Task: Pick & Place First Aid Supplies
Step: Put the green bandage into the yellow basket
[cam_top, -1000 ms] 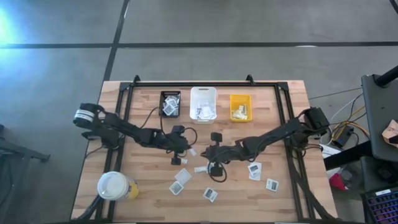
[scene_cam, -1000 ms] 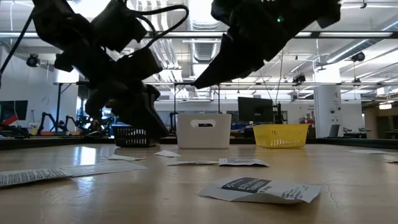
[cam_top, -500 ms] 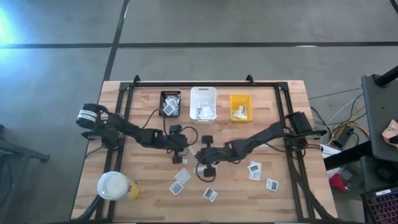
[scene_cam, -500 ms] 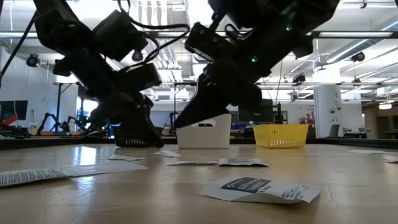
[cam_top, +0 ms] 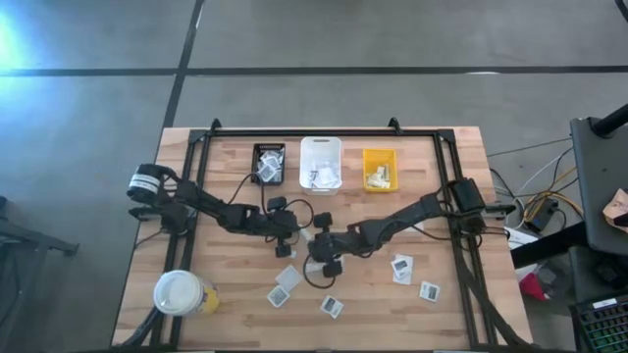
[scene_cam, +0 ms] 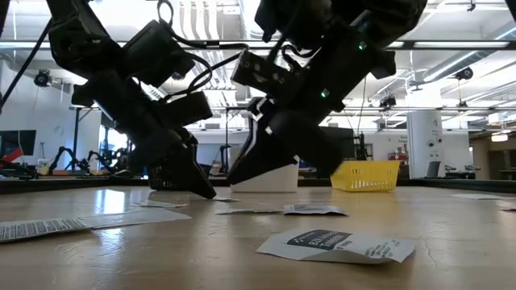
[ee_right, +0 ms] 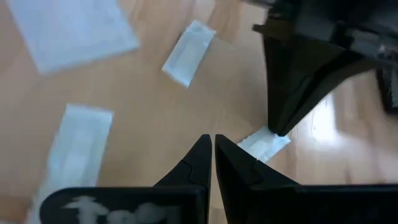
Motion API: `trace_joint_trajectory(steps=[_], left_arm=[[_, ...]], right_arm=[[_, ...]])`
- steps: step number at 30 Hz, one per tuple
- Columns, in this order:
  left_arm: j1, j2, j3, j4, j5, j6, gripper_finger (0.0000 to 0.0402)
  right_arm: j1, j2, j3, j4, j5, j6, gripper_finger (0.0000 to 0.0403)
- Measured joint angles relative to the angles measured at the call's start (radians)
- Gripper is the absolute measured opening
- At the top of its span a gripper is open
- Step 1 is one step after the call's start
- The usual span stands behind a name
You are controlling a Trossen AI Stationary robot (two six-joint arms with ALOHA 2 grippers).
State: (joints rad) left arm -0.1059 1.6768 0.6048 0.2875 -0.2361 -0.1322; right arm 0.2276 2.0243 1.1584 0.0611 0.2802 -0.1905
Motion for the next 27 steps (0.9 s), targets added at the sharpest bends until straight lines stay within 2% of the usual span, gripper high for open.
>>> trace_joint_trajectory(steps=[7, 11, 16, 22, 27], left_arm=[[0.001, 0.0, 0.0, -0.004, 0.012, -0.069, 0.0], [0.002, 0.0, 0.0, -0.007, 0.024, -0.209, 0.0], [0.002, 0.001, -0.001, -0.007, 0.035, -0.426, 0.0], [0.0, 0.001, -0.001, -0.008, 0.038, -0.546, 0.0], [0.0, 0.002, -0.002, -0.008, 0.044, -0.619, 0.0]], right_arm=[[-0.003, 0.0, 0.0, -0.029, 0.01, -0.198, 0.0018], [-0.006, 0.0, 0.0, -0.08, 0.05, -0.275, 0.002], [-0.006, 0.0, 0.0, -0.094, 0.101, -0.343, 0.0045], [-0.006, 0.0, 0.0, -0.093, 0.114, -0.487, 0.0068], [-0.006, 0.008, 0.0, -0.104, 0.115, -0.544, 0.007]])
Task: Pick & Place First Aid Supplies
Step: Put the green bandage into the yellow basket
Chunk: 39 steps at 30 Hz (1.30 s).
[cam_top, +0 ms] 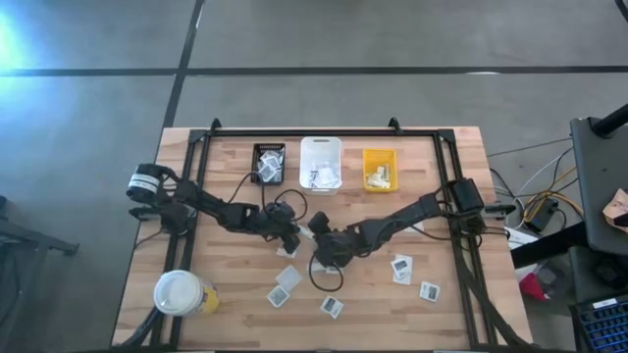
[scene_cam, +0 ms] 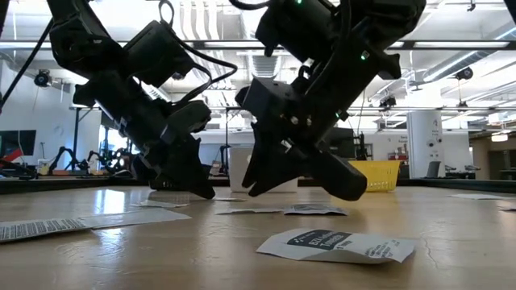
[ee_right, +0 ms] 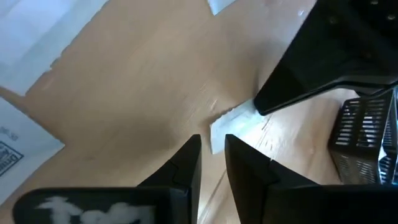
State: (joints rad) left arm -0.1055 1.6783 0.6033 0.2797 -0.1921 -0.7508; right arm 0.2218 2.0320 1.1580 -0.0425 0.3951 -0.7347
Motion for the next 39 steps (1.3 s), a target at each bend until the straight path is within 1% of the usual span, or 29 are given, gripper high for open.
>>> trace_joint_trajectory(steps=[12, 17, 21, 23, 26, 29, 33, 39], left_arm=[[-0.001, 0.014, -0.001, 0.065, 0.008, -0.007, 0.0], [-0.001, 0.056, -0.001, 0.145, 0.006, -0.016, 0.0], [-0.001, 0.089, 0.007, 0.201, 0.013, -0.014, 0.0], [-0.001, 0.098, 0.008, 0.207, 0.016, -0.014, 0.0], [0.0, 0.099, 0.007, 0.208, 0.031, -0.014, 0.0], [0.0, 0.095, 0.006, 0.206, 0.049, -0.011, 0.0], [-0.001, 0.084, 0.005, 0.196, 0.063, 0.003, 0.0], [0.0, 0.076, 0.005, 0.192, 0.067, 0.038, 0.0]], right_arm=[[0.0, 0.011, 0.001, -0.005, 0.0, -0.028, 0.0072], [0.0, 0.022, 0.002, -0.001, 0.001, -0.028, 0.0071], [0.002, 0.036, 0.005, 0.001, 0.045, -0.025, 0.0071], [0.002, 0.038, 0.006, -0.001, 0.075, -0.018, 0.0072], [0.002, 0.035, 0.005, -0.008, 0.092, 0.008, 0.007], [0.002, 0.025, 0.002, -0.014, 0.118, 0.032, 0.0063], [0.001, 0.019, 0.002, -0.018, 0.16, 0.026, 0.0051], [0.005, 0.019, 0.014, -0.017, 0.158, 0.024, 0.0013]])
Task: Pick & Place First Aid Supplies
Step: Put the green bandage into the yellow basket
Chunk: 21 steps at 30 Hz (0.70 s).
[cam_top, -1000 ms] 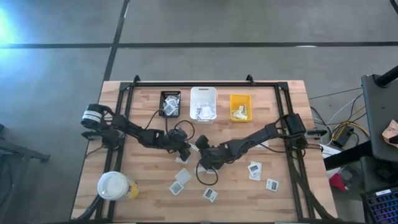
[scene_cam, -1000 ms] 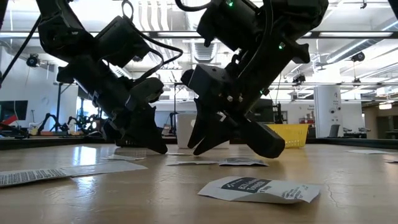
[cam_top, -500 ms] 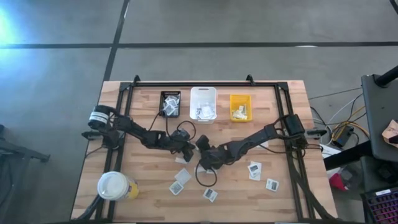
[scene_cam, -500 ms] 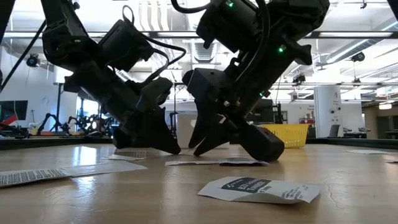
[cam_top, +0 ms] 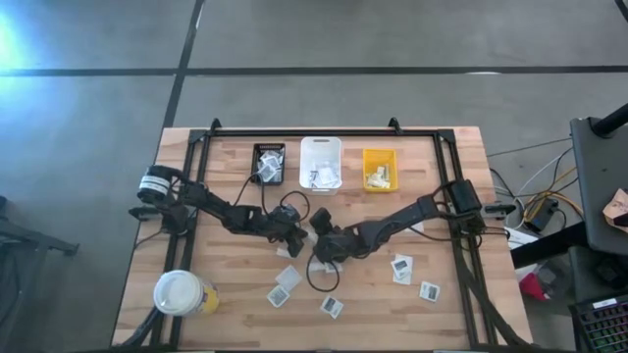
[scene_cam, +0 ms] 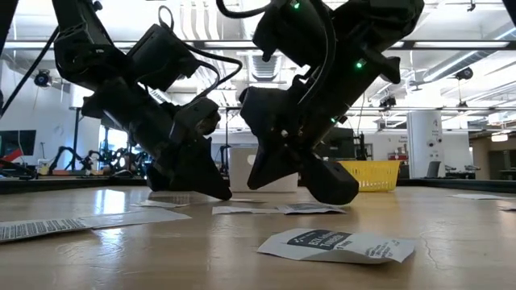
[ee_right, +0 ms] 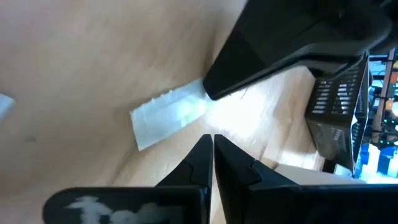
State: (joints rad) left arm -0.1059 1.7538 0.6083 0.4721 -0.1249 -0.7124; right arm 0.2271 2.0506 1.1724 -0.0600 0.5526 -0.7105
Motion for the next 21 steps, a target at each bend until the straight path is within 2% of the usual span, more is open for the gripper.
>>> trace_joint_trajectory(steps=[7, 11, 16, 21], left_arm=[[0.001, 0.0, -0.001, 0.003, -0.001, 0.003, 0.0], [0.002, -0.002, -0.005, -0.005, -0.009, 0.001, 0.0], [0.008, -0.004, -0.005, -0.037, -0.06, -0.015, 0.0], [0.01, -0.004, -0.001, -0.039, -0.065, -0.016, 0.0]], right_arm=[[0.007, -0.001, 0.007, -0.001, 0.006, 0.031, 0.0009], [0.007, -0.001, 0.044, -0.112, -0.001, 0.137, 0.0009], [0.012, -0.002, 0.128, -0.257, -0.131, 0.268, 0.0019], [0.015, -0.003, 0.163, -0.264, -0.219, 0.275, 0.0051]])
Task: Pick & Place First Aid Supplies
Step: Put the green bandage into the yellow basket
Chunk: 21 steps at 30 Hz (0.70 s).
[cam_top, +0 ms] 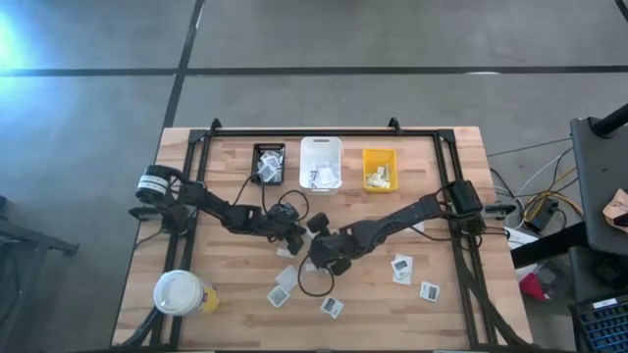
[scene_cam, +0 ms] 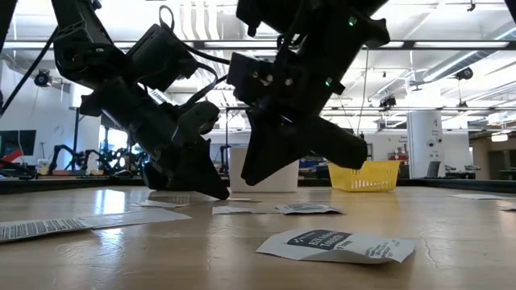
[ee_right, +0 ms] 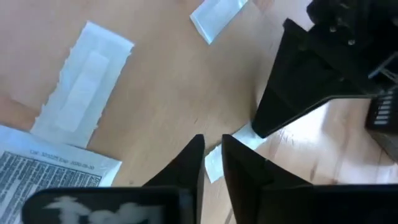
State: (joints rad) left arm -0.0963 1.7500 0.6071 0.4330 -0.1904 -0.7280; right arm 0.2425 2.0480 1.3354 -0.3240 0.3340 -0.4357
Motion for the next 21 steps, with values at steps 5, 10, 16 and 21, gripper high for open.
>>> trace_joint_trajectory(steps=[5, 10, 16, 21], left_arm=[[0.0, 0.0, -0.003, -0.003, 0.0, -0.001, 0.0], [0.001, 0.0, -0.003, -0.004, 0.012, -0.002, 0.0], [0.002, 0.001, -0.003, -0.004, 0.032, -0.002, 0.0], [0.002, 0.001, -0.003, -0.004, 0.052, -0.006, 0.0]], right_arm=[[0.002, 0.009, -0.018, 0.003, 0.0, -0.055, 0.0074], [0.018, 0.061, -0.02, 0.018, 0.052, -0.141, 0.0076], [0.039, 0.091, -0.011, 0.034, 0.227, -0.169, 0.0075], [0.032, 0.095, -0.013, 0.034, 0.244, -0.165, 0.0075]])
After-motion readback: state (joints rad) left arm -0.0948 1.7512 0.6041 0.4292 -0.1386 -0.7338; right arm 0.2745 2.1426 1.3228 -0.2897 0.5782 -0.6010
